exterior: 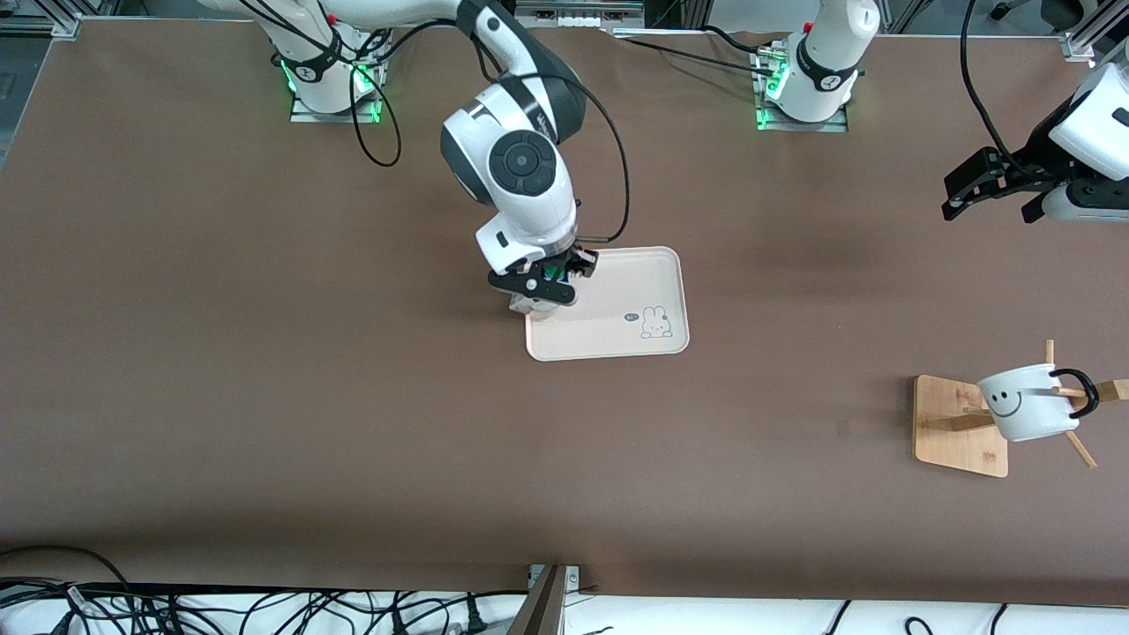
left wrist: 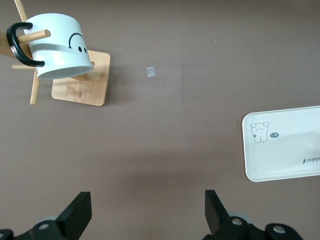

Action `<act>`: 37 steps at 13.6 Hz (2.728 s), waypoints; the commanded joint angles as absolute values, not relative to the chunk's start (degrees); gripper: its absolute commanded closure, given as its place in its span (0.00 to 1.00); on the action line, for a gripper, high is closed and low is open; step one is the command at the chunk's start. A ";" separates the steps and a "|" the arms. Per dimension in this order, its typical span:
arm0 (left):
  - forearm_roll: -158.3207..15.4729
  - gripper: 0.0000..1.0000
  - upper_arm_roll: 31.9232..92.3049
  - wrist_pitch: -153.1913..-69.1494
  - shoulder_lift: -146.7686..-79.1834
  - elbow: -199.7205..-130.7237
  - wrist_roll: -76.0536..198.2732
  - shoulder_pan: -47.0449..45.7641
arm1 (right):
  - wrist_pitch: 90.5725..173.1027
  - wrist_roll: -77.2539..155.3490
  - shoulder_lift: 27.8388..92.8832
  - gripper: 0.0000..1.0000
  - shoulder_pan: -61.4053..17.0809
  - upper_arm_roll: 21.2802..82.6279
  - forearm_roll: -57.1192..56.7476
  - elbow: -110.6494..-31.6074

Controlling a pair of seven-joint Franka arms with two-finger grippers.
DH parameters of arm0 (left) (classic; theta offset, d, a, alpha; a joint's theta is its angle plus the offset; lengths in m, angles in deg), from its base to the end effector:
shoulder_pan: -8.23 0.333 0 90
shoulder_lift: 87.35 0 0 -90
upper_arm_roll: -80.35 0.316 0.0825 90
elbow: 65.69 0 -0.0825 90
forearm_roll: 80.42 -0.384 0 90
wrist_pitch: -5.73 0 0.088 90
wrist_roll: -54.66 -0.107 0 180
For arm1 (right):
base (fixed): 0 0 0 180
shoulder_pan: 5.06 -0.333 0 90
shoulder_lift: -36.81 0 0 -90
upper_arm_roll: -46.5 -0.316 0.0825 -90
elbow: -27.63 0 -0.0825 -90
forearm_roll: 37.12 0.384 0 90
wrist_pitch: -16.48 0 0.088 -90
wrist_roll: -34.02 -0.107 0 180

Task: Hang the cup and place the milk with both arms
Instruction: 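Lift the carton off the tray and carry it with the right gripper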

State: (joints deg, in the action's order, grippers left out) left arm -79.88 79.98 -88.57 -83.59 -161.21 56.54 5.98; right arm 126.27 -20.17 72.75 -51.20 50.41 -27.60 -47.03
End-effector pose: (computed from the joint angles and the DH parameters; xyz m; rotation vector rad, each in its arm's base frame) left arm 0.5400 -0.0258 0.6214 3.1301 -0.0194 0.0688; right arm 0.5231 0.5057 0.3755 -3.0457 0.3879 0.1457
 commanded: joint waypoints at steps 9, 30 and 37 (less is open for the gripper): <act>-80.59 0.00 80.00 -87.17 -84.54 -159.20 56.15 5.69 | 110.81 -5.03 63.54 1.00 -47.70 56.86 -27.19 -43.12; -80.50 0.00 80.00 -87.17 -84.54 -159.20 56.15 5.69 | 103.40 35.69 63.70 1.00 -23.70 60.30 -26.40 -51.64; -80.50 0.00 80.00 -87.08 -84.54 -159.20 56.15 5.77 | 105.42 36.47 63.79 1.00 -21.50 60.30 -25.43 -58.14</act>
